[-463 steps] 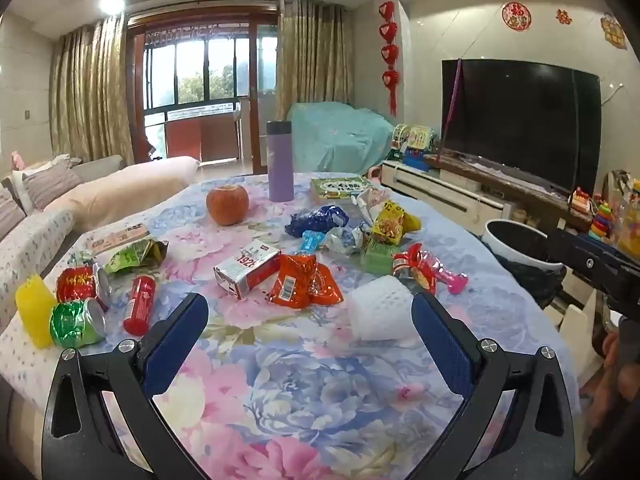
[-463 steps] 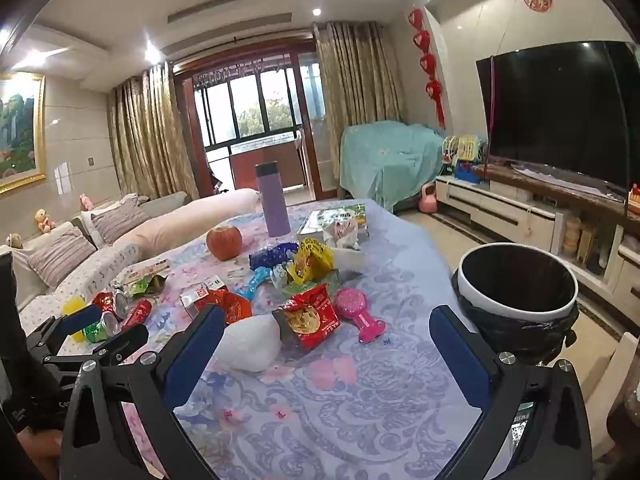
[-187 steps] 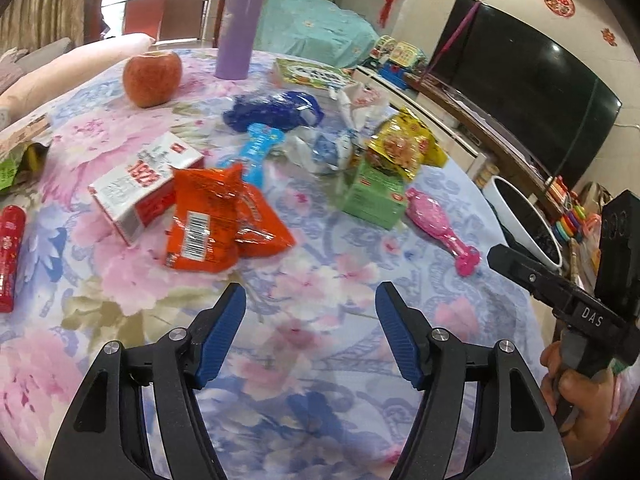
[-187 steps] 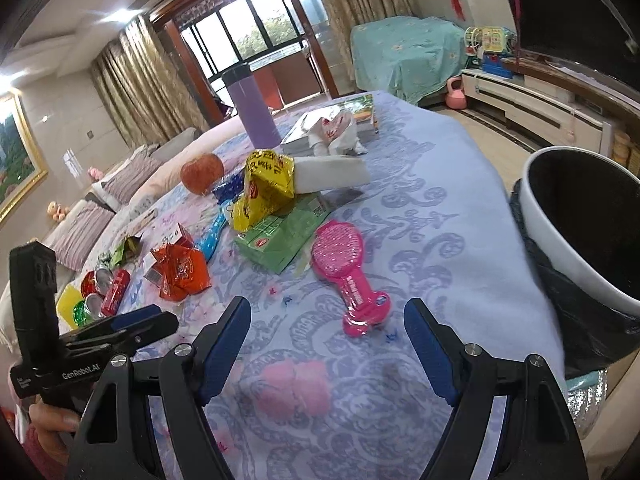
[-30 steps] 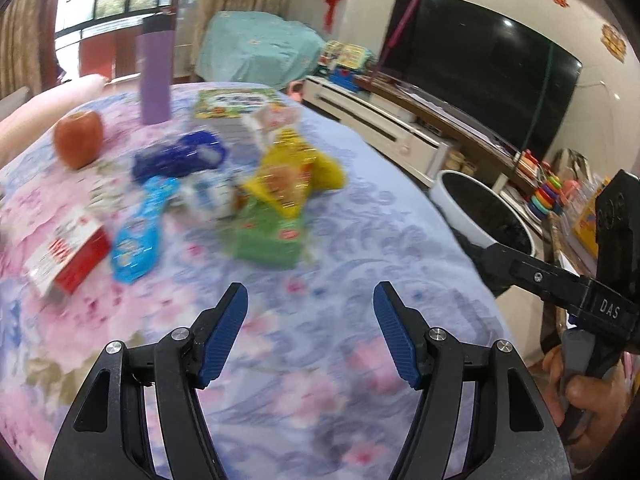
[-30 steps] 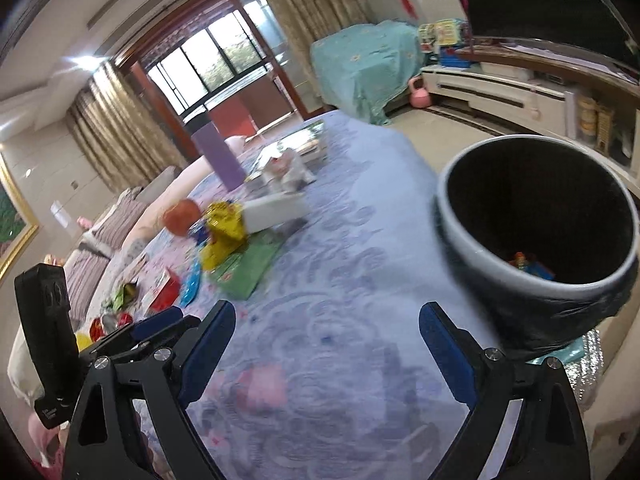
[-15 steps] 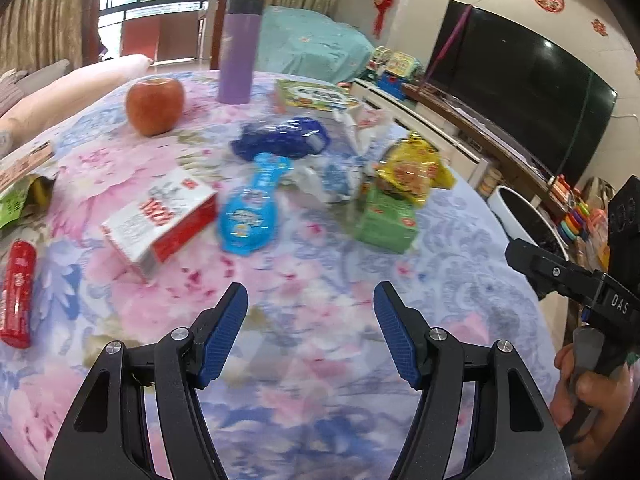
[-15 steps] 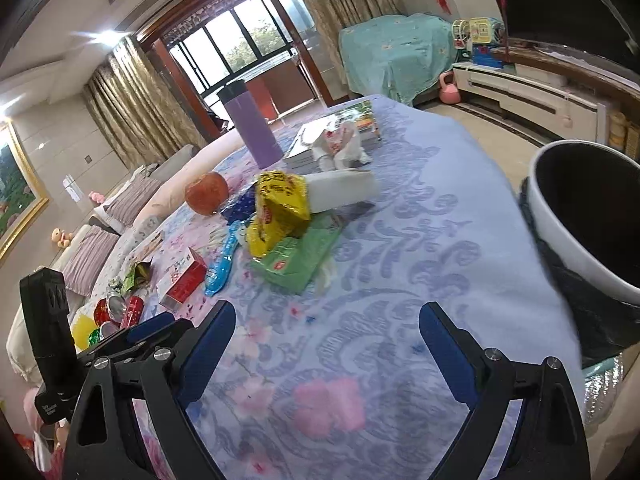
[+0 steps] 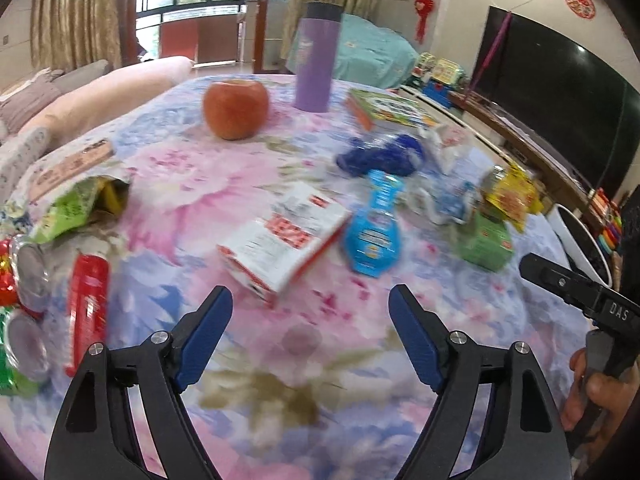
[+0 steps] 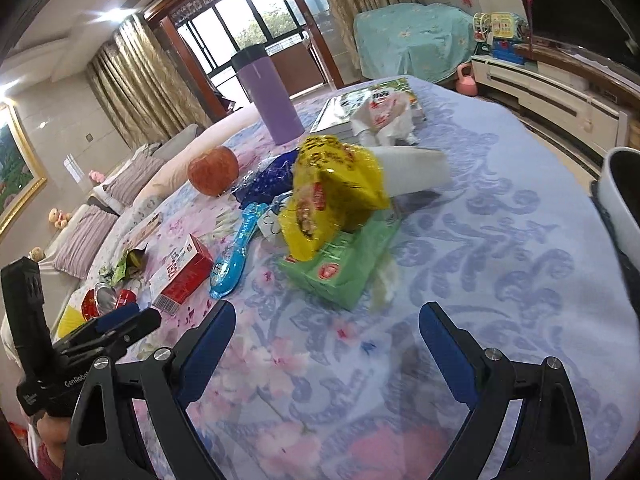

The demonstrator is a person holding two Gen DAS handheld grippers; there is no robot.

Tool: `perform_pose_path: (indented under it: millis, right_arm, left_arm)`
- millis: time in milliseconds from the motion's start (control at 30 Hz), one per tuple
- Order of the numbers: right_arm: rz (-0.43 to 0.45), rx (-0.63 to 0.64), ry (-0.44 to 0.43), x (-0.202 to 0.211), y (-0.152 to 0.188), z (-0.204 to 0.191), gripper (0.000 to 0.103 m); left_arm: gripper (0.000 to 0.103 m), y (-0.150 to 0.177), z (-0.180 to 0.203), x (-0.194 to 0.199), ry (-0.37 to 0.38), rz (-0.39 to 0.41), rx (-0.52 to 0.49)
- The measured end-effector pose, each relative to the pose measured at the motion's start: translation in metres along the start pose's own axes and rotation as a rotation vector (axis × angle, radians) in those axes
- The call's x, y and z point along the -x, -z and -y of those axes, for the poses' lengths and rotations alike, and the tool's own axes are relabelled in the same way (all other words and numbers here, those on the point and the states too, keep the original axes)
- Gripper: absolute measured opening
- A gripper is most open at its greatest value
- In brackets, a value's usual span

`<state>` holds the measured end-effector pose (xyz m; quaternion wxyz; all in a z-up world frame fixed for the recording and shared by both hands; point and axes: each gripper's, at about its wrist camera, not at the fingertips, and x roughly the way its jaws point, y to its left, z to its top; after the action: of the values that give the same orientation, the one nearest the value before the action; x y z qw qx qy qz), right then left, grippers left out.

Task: Collect trash
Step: 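Move both open tools back over the table, then grasp the white milk carton with the left tool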

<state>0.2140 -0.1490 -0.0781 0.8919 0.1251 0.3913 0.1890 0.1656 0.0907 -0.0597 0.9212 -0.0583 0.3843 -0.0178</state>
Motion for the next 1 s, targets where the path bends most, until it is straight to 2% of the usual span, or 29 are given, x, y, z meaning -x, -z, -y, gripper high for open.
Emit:
perform_pose_path:
  millis: [167, 433, 467, 500, 533, 567, 600, 633, 700, 1000]
  right_arm:
    - [0.014, 0.012, 0.026, -0.011, -0.009, -0.004, 0.094]
    - [-0.017, 0.031, 0.083, -0.033, -0.02, -0.003, 0.093]
    - [-0.02, 0.039, 0.088, -0.035, -0.02, -0.003, 0.09]
    - [-0.024, 0.044, 0.09, -0.036, -0.02, -0.003, 0.08]
    - [-0.032, 0.047, 0.091, -0.038, -0.02, -0.003, 0.071]
    - [-0.043, 0.048, 0.084, -0.038, -0.019, -0.001, 0.059]
    - [-0.048, 0.051, 0.08, -0.038, -0.018, -0.001, 0.057]
    - [-0.044, 0.06, 0.074, -0.035, -0.017, 0.0, 0.056]
    - [-0.041, 0.075, 0.066, -0.028, -0.015, 0.0, 0.055]
    - [-0.021, 0.098, 0.023, 0.022, 0.005, 0.02, 0.054]
  left_arm:
    - [0.086, -0.012, -0.016, -0.017, -0.036, -0.013, 0.001]
    - [0.086, -0.021, -0.018, -0.044, -0.046, -0.044, -0.042]
    - [0.086, -0.021, -0.018, -0.046, -0.04, -0.043, -0.047]
    - [0.086, -0.022, -0.018, -0.047, -0.036, -0.042, -0.05]
    - [0.084, -0.022, -0.018, -0.048, -0.032, -0.042, -0.053]
    - [0.079, -0.022, -0.016, -0.048, -0.031, -0.041, -0.059]
    - [0.066, -0.022, -0.014, -0.049, -0.029, -0.045, -0.068]
    - [0.059, -0.021, -0.012, -0.05, -0.03, -0.055, -0.08]
    - [0.053, -0.019, -0.008, -0.05, -0.027, -0.059, -0.09]
    - [0.05, 0.001, 0.025, -0.021, 0.072, -0.055, -0.078]
